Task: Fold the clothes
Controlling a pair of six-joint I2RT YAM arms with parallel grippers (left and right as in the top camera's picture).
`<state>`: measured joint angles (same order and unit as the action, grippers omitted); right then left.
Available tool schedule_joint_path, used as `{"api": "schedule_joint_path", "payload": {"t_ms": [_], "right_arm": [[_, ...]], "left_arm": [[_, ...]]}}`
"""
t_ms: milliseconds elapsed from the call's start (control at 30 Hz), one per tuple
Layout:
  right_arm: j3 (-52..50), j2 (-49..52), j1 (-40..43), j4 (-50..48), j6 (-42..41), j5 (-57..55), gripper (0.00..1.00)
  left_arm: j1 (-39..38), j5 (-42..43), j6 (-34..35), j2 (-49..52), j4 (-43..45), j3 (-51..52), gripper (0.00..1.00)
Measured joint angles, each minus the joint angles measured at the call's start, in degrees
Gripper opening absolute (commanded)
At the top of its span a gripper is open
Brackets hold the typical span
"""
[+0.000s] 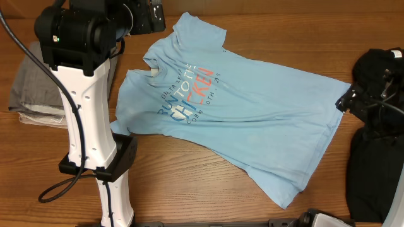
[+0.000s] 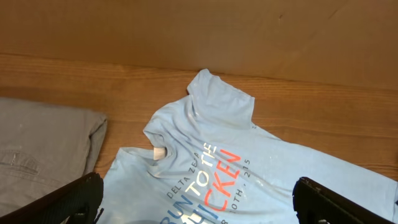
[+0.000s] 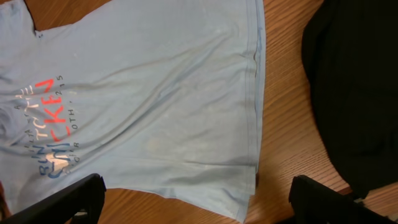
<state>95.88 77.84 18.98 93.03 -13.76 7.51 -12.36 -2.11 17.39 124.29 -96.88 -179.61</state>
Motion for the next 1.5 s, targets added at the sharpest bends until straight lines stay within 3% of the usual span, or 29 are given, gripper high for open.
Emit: {"api": "schedule_joint_path", "payload": {"t_ms": [467, 500, 533, 567, 600, 933, 1500], "right_arm": [[0.0, 0.0, 0.0, 0.0, 0.0, 0.0, 1.0], [0.0, 0.0, 0.0, 0.0, 0.0, 0.0, 1.0], [0.0, 0.0, 0.0, 0.0, 0.0, 0.0, 1.0], [0.0, 0.0, 0.0, 0.0, 0.0, 0.0, 1.0], [0.0, 0.0, 0.0, 0.0, 0.0, 0.0, 1.0], [0.0, 0.0, 0.0, 0.0, 0.0, 0.0, 1.0], [0.0, 0.0, 0.0, 0.0, 0.0, 0.0, 1.0]], "left_arm": [[0.0, 1.6, 0.0, 0.0, 3.2, 0.0, 1.0], [0.0, 1.8, 0.0, 0.0, 3.2, 0.0, 0.94], [0.0, 2.0, 0.0, 0.0, 3.2, 0.0, 0.63], [0.0, 2.2, -0.1, 0.0, 3.2, 0.0, 0.22], [0.0, 2.4, -0.2, 0.0, 3.2, 0.0, 0.04], [-0.5, 2.7, -1.4, 1.3, 3.1, 4.9, 0.04], [-1.5, 2.6, -1.2, 17.5, 0.4, 20.5, 0.04]]}}
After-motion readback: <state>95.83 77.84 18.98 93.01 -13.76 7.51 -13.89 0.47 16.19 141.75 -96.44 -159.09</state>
